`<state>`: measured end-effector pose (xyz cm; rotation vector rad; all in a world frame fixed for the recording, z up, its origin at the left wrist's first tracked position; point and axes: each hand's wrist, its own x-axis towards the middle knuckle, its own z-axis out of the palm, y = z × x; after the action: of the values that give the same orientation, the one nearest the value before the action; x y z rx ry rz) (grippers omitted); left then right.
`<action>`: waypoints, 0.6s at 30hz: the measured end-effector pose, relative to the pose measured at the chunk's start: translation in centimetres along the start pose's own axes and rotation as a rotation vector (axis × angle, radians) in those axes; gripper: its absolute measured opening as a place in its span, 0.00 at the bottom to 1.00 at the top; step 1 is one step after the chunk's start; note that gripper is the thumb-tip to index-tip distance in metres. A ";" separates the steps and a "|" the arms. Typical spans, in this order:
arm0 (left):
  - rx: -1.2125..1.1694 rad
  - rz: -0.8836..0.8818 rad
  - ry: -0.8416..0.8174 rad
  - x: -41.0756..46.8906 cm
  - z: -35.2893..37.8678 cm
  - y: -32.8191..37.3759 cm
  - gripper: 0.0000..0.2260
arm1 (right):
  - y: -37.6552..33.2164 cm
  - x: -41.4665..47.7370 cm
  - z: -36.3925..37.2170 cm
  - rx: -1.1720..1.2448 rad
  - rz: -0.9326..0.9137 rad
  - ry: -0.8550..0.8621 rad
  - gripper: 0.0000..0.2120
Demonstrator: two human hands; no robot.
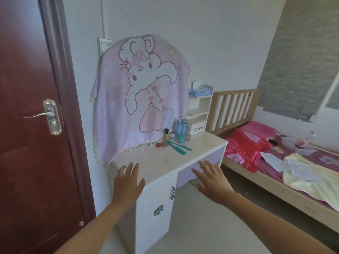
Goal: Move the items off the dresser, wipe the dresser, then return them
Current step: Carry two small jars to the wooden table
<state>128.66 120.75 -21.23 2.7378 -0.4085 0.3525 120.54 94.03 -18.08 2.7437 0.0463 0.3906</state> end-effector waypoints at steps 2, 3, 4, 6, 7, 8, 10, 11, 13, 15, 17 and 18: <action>-0.018 -0.009 -0.038 1.2 1.6 -0.4 0.25 | -0.4 0.8 0.9 0.008 -0.022 -0.031 0.31; -0.023 0.005 -0.046 1.7 2.3 -0.4 0.24 | -0.6 1.0 1.5 0.010 -0.031 -0.046 0.31; -0.024 0.045 -0.054 2.3 3.1 -0.3 0.23 | -0.6 1.2 2.0 0.007 -0.034 -0.068 0.31; 0.009 0.097 -0.106 3.7 4.7 0.1 0.22 | -0.3 1.7 3.2 -0.007 -0.039 -0.100 0.32; 0.022 0.094 -0.117 4.3 5.4 0.4 0.22 | 0.1 2.0 3.8 -0.008 -0.044 -0.106 0.32; 0.015 0.094 -0.130 5.1 6.0 0.9 0.22 | 0.6 2.3 4.5 -0.005 -0.041 -0.106 0.32; 0.021 0.148 -0.108 6.6 6.9 2.2 0.22 | 2.2 3.2 5.6 0.008 -0.019 -0.109 0.32; -0.021 0.145 -0.099 7.4 7.5 2.8 0.21 | 3.1 3.7 6.2 0.014 0.001 -0.100 0.32; -0.067 0.125 -0.098 9.0 8.4 4.4 0.23 | 5.0 5.1 7.5 0.056 0.070 -0.086 0.32; -0.075 0.110 -0.081 10.8 10.1 5.6 0.24 | 6.7 6.7 9.3 0.102 0.119 -0.092 0.32; -0.110 0.098 -0.077 12.5 11.9 6.6 0.24 | 8.3 8.3 11.4 0.133 0.131 -0.086 0.32; -0.126 0.076 -0.084 13.4 12.9 6.9 0.24 | 9.1 9.1 12.8 0.194 0.131 -0.066 0.31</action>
<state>141.30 106.57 -26.94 2.6256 -0.5390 0.2233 132.60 81.77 -23.81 2.9592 -0.1186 0.3471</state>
